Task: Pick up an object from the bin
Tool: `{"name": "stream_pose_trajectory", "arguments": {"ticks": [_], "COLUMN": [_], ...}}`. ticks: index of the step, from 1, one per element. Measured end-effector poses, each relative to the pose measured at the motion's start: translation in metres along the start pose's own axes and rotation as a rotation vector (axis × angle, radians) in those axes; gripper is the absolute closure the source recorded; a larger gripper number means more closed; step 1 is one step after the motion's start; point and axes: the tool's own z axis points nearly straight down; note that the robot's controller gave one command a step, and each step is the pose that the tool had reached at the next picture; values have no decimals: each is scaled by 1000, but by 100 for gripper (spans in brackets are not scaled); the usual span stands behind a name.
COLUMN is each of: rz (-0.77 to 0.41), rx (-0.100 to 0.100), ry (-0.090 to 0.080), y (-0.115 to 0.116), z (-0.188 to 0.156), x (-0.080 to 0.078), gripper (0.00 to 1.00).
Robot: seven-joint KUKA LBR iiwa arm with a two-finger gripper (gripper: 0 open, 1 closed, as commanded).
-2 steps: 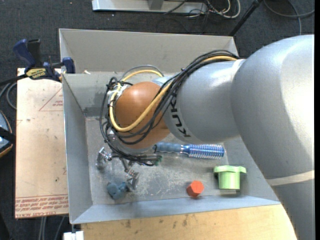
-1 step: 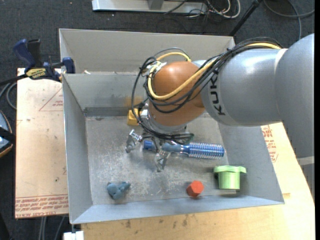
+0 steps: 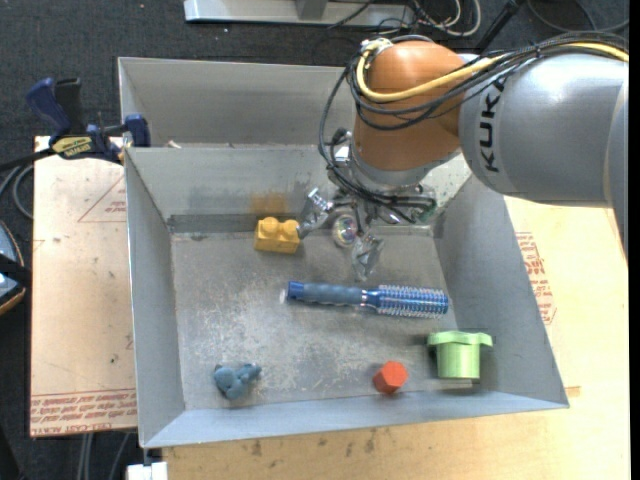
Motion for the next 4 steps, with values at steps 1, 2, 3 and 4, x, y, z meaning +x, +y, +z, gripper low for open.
{"name": "stream_pose_trajectory", "arguments": {"ticks": [1, 2, 3, 4], "rz": [177, 25, 23, 67], "rx": [-13, -7, -7, -2], "ry": [10, 2, 0, -1], "y": [30, 6, 7, -19], "z": [59, 67, 67, -76], "x": [-14, 43, 42, 24], "gripper": [0, 0, 100, 100]}}
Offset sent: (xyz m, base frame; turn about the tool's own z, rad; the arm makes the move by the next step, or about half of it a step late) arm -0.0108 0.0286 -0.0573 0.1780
